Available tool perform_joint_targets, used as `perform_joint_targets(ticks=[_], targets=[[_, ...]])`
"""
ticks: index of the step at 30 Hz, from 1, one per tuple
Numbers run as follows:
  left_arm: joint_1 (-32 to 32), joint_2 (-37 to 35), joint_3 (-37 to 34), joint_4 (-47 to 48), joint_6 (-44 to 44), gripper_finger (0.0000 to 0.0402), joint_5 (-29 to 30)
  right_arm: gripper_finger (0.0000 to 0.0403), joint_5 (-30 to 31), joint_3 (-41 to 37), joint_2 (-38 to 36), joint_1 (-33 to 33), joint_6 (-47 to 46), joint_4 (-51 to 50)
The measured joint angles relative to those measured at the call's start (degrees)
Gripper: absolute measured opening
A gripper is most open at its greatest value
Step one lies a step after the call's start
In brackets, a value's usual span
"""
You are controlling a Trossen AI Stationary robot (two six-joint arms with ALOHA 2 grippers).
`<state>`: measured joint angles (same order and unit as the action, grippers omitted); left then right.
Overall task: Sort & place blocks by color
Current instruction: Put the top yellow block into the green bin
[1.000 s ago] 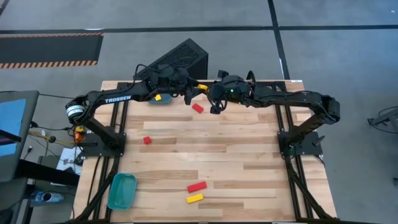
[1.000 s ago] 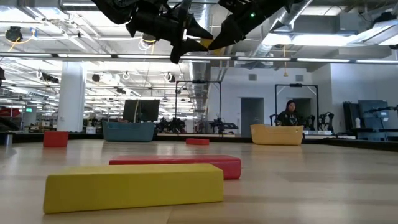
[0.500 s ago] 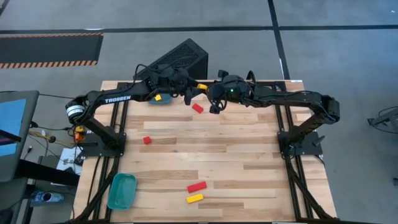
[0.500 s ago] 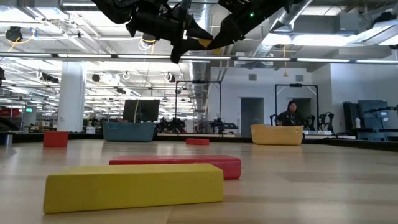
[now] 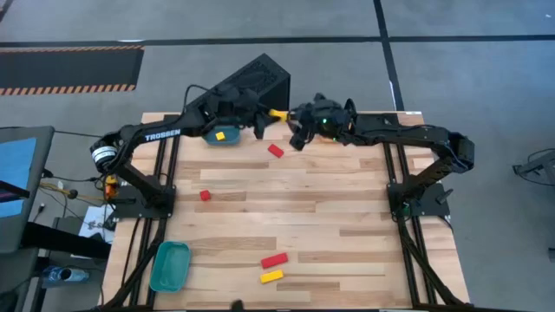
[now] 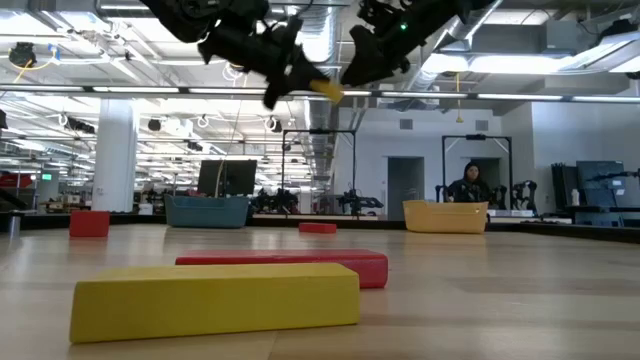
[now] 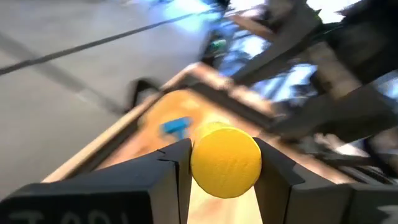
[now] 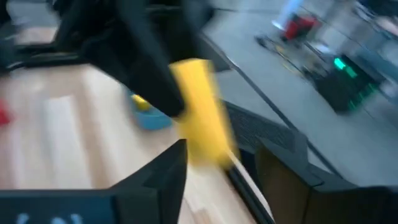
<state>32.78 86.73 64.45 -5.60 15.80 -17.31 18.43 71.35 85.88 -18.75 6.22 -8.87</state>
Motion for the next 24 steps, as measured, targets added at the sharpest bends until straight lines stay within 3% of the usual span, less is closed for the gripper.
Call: perform_joint_targets(ticks=[5,9,11,18,24], targets=[[5.46,-3.76,0.02,15.57,-2.68,0.0101,8.81,0.0247,2.12,0.15,-1.06,-3.05,-10.94,-8.09],[9.45,-5.02,0.00,30.68,-9.42,0.0101,25.79,0.0247,-3.34,0.15,0.09,-7.10,-21.71,-16.23],[11.07,-4.83,-0.39,34.05,-12.41,0.0101,30.26,0.0245,-6.43,0.04,1.80,-8.58,-25.13,-18.74],[15.64,-1.71,-5.41,32.93,-14.61,0.0103,28.05,0.0237,-17.09,0.04,7.72,-7.10,-29.85,-15.55],[17.66,1.25,-5.68,34.60,-14.62,0.0107,24.40,0.0231,-19.61,0.04,10.61,-3.83,-29.90,-12.09]])
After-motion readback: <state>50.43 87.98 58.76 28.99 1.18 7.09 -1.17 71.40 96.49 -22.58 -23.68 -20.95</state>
